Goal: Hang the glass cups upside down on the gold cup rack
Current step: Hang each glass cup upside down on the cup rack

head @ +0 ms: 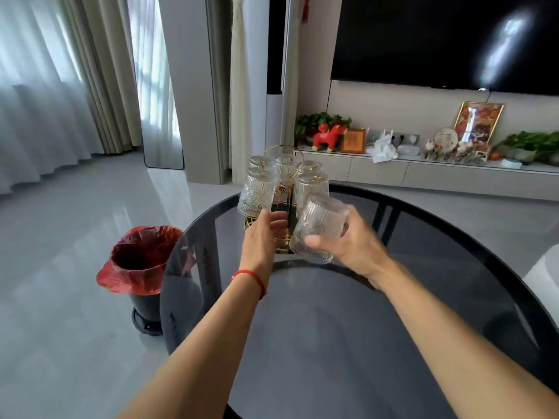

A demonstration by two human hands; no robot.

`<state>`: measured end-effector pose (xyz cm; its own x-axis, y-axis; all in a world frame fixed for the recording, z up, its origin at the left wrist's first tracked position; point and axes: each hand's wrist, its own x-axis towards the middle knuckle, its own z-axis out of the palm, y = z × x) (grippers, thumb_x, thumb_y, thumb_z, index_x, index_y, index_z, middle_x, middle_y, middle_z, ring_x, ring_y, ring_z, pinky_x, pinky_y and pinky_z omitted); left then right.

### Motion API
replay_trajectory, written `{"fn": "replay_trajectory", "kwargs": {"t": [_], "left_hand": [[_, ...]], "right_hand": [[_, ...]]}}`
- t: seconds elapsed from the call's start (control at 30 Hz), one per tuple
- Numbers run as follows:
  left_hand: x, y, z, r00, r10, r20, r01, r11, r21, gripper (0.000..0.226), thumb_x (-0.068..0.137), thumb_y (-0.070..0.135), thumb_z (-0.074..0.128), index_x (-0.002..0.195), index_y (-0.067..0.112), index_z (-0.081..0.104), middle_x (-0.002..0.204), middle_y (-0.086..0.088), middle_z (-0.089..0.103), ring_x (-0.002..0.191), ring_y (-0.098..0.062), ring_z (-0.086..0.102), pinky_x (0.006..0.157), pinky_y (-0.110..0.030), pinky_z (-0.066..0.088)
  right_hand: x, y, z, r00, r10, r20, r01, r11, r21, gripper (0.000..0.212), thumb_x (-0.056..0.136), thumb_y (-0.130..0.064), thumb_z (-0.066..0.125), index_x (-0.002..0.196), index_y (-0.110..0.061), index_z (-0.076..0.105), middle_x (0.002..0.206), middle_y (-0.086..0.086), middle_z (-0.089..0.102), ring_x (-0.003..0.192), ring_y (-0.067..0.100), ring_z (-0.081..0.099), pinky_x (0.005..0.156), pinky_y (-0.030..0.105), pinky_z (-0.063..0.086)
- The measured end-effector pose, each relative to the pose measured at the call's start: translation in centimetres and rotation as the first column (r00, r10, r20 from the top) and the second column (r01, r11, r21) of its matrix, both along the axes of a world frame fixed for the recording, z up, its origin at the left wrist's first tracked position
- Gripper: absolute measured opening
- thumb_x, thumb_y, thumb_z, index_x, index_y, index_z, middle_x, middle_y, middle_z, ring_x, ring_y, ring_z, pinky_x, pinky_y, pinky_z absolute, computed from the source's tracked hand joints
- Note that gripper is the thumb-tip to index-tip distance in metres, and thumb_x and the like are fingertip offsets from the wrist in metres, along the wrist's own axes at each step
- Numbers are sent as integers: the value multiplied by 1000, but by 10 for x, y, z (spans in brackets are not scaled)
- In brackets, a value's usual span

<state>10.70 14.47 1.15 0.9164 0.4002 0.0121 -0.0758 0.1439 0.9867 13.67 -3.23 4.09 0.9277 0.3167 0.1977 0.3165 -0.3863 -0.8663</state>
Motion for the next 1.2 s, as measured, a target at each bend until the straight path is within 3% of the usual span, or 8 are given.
{"fn": "replay_trajectory", "kwargs": {"t": [0.07,0.17,0.27,0.37,0.47,0.57,0.77,1.2], "left_hand": [[5,11,-14,996,71,-61,-48,946,320,33,99,28,48,115,17,75,113,-4,75,111,-25,66,100,-39,51],[9,8,-41,993,-6,-116,90,664,743,40,90,19,59,129,19,68,131,-3,68,123,-22,60,104,-32,46],[14,2,-58,981,-103,-164,192,420,887,60,86,16,63,146,18,54,155,-3,48,147,-25,37,120,-39,34],[15,-1,-61,986,-84,-144,164,336,928,64,86,13,63,149,19,50,156,-3,46,148,-25,31,118,-42,35],[14,-3,-59,994,-63,-94,108,293,950,55,85,11,62,140,16,60,147,-5,55,140,-25,41,109,-42,47],[14,1,-57,989,-65,-136,149,278,949,53,87,12,61,140,15,60,152,-4,51,144,-24,39,111,-43,48],[14,3,-55,985,-70,-156,169,299,939,49,85,10,60,134,13,65,155,-1,48,145,-21,36,105,-43,52],[15,4,-57,978,-66,-197,207,276,939,47,87,11,61,134,13,64,161,-2,41,150,-23,29,108,-46,50]], "right_hand": [[8,8,12,992,-36,121,26,996,81,92,58,-60,87,136,-34,47,132,-14,65,120,6,63,100,31,52],[23,27,33,952,-84,295,55,993,105,96,61,-58,87,138,-23,40,136,-4,59,119,13,62,91,13,50],[38,48,49,894,-85,440,84,996,22,100,70,-49,90,145,-17,33,138,4,56,115,18,59,78,6,43],[51,67,58,867,-53,495,98,993,-66,96,73,-45,90,146,-19,35,137,7,62,109,17,60,78,18,48],[61,80,58,869,-51,492,143,978,-150,95,70,-45,91,144,-22,36,122,9,67,101,24,65,83,36,55],[71,85,55,877,-50,479,178,958,-227,94,67,-45,92,141,-24,38,108,1,64,96,29,66,85,42,55],[87,88,48,902,-63,427,193,944,-268,97,64,-49,92,142,-17,43,148,8,53,133,27,52,112,48,42],[101,100,17,835,-19,550,366,766,-528,84,74,-75,66,136,-19,60,137,6,61,129,30,45,102,45,35]]}}
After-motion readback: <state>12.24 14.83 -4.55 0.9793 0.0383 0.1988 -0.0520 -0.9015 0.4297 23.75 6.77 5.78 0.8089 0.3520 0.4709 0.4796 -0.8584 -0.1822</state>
